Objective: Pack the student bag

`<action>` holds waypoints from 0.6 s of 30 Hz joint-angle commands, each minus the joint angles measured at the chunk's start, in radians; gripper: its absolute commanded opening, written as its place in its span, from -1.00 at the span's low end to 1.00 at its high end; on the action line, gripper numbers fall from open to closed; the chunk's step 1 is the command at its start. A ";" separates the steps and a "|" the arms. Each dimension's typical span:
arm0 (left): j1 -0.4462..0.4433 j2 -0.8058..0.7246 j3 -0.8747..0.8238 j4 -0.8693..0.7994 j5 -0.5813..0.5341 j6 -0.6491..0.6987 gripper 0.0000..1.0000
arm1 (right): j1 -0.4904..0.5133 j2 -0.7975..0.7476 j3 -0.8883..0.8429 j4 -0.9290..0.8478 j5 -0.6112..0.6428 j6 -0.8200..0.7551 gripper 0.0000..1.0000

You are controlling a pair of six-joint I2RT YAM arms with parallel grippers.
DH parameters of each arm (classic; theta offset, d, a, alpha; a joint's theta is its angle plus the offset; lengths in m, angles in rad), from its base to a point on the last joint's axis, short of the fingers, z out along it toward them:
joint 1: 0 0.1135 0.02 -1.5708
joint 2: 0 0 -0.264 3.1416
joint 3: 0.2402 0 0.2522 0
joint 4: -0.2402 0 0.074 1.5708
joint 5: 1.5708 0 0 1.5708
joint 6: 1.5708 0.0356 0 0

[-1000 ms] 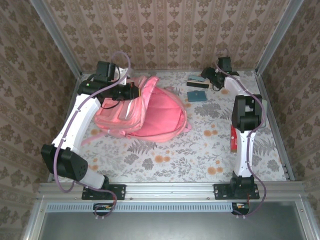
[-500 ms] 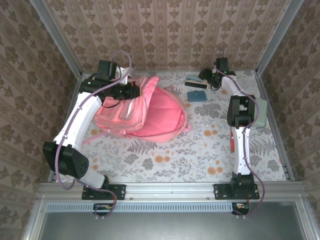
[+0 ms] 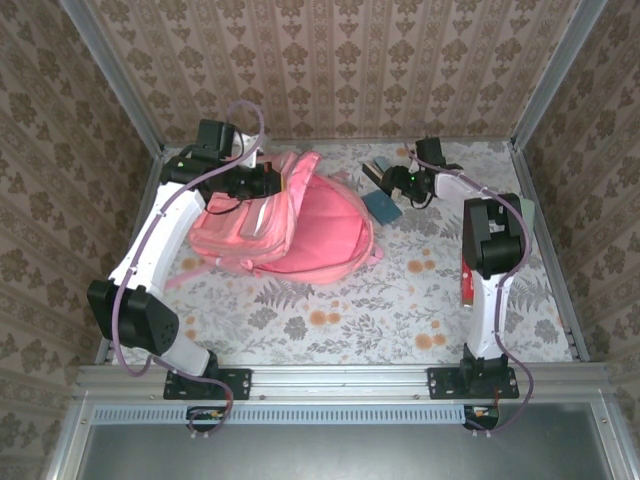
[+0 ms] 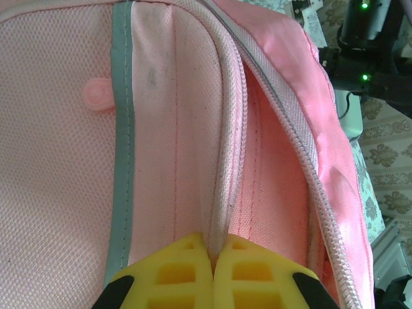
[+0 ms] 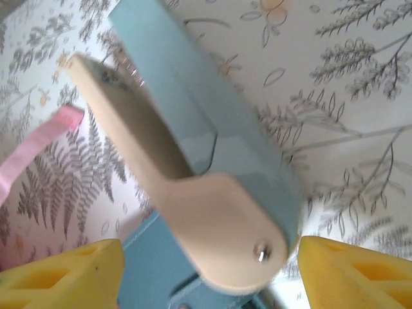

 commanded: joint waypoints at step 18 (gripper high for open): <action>0.014 -0.025 -0.002 0.049 -0.001 -0.012 -1.00 | 0.134 0.142 0.340 -0.169 0.300 -0.389 -0.06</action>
